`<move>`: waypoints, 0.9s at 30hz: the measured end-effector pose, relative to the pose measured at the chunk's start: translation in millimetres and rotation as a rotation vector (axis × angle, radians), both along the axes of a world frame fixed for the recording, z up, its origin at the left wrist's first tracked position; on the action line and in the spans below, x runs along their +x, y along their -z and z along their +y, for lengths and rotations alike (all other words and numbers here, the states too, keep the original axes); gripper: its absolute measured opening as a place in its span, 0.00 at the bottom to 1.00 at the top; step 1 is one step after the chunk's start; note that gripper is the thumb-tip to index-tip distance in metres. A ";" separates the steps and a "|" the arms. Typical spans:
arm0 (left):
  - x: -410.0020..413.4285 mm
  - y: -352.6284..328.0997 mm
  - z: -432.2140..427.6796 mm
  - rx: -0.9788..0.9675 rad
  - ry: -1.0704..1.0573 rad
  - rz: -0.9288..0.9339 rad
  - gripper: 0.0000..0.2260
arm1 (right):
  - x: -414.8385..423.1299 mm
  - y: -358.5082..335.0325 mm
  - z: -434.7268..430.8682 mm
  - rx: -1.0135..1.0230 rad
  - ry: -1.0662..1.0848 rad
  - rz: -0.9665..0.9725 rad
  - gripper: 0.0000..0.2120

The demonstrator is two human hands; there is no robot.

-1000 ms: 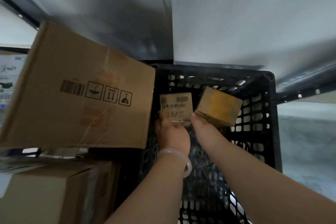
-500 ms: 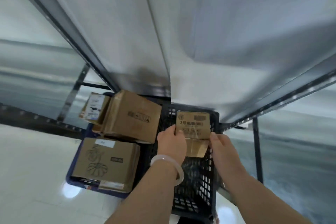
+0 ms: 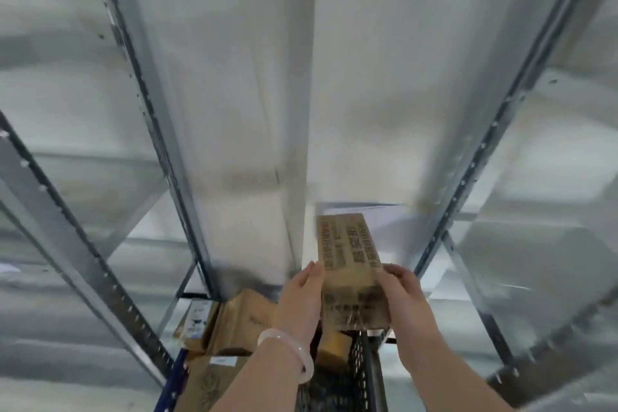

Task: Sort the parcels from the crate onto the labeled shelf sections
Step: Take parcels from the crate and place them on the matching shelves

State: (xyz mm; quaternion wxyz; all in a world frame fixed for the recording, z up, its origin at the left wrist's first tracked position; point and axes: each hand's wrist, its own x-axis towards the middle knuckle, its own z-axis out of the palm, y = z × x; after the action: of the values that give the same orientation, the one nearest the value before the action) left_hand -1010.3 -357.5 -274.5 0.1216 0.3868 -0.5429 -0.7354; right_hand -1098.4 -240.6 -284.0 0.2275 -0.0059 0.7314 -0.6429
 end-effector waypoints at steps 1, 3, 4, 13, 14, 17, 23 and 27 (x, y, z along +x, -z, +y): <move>16.2 -8.4 4.0 -0.042 0.035 0.014 0.08 | 21.8 -10.3 9.0 -0.047 0.001 0.026 0.06; 45.1 -21.8 8.4 -0.102 0.073 0.063 0.03 | 59.0 -26.4 25.1 -0.136 -0.027 0.066 0.07; 56.7 -26.2 9.3 -0.093 0.088 0.093 0.03 | 74.9 -34.2 32.0 -0.167 -0.046 0.085 0.10; 98.4 -70.6 52.0 -0.073 0.337 0.322 0.35 | 138.3 -99.8 99.9 -0.091 -0.126 0.429 0.19; 100.4 -77.4 59.5 -0.070 0.349 0.342 0.40 | 144.5 -105.4 106.3 -0.087 -0.120 0.469 0.17; 105.0 -86.6 74.8 -0.022 0.337 0.341 0.51 | 151.3 -121.0 120.9 -0.106 -0.048 0.552 0.13; 129.7 -101.9 123.6 0.250 0.383 0.415 0.23 | 150.2 -147.6 160.4 -0.191 -0.219 0.208 0.18; 135.8 -115.9 162.7 0.112 0.312 0.389 0.14 | 152.2 -140.8 191.2 -0.181 -0.266 0.222 0.16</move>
State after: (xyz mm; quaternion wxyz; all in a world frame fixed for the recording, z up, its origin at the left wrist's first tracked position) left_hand -874.4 -194.8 -158.6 0.0871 0.1558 -0.5210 -0.8347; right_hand -946.2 -49.3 -143.2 0.2268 -0.1937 0.6839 -0.6658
